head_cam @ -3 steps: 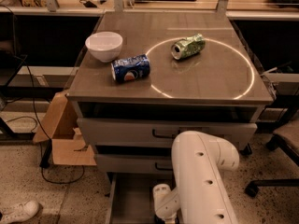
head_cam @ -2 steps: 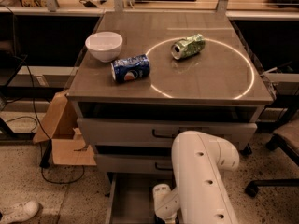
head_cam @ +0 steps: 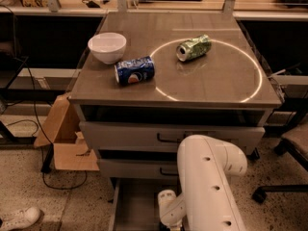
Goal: Pick rxbar blueberry from bottom drawer and place on counter
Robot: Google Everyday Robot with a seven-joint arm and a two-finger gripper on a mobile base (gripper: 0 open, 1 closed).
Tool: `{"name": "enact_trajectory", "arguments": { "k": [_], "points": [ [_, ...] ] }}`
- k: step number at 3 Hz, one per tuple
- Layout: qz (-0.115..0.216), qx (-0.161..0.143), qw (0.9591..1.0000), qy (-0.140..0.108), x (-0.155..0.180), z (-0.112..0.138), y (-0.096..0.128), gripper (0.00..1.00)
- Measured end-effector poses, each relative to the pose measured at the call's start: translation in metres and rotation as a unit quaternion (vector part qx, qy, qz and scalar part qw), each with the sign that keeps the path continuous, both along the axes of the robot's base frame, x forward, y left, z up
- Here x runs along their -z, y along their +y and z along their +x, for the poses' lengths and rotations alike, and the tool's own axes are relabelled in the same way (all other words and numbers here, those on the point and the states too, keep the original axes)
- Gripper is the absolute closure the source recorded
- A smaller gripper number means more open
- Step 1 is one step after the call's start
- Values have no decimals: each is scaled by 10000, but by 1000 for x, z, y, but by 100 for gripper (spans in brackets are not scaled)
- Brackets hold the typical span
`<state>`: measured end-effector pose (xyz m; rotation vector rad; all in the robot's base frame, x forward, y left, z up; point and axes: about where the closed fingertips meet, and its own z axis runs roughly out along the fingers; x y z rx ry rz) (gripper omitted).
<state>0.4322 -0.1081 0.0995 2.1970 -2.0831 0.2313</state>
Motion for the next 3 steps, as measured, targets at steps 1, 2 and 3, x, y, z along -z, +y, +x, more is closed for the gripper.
{"name": "enact_trajectory", "arguments": {
  "k": [1,2,3],
  "points": [
    [11,182,9997,-131,-25,0,-14,100],
    [0,466,9981,-392,-63,-1,-34,100],
    [-43,828,9936,-767,-118,-8,-63,100]
  ]
}}
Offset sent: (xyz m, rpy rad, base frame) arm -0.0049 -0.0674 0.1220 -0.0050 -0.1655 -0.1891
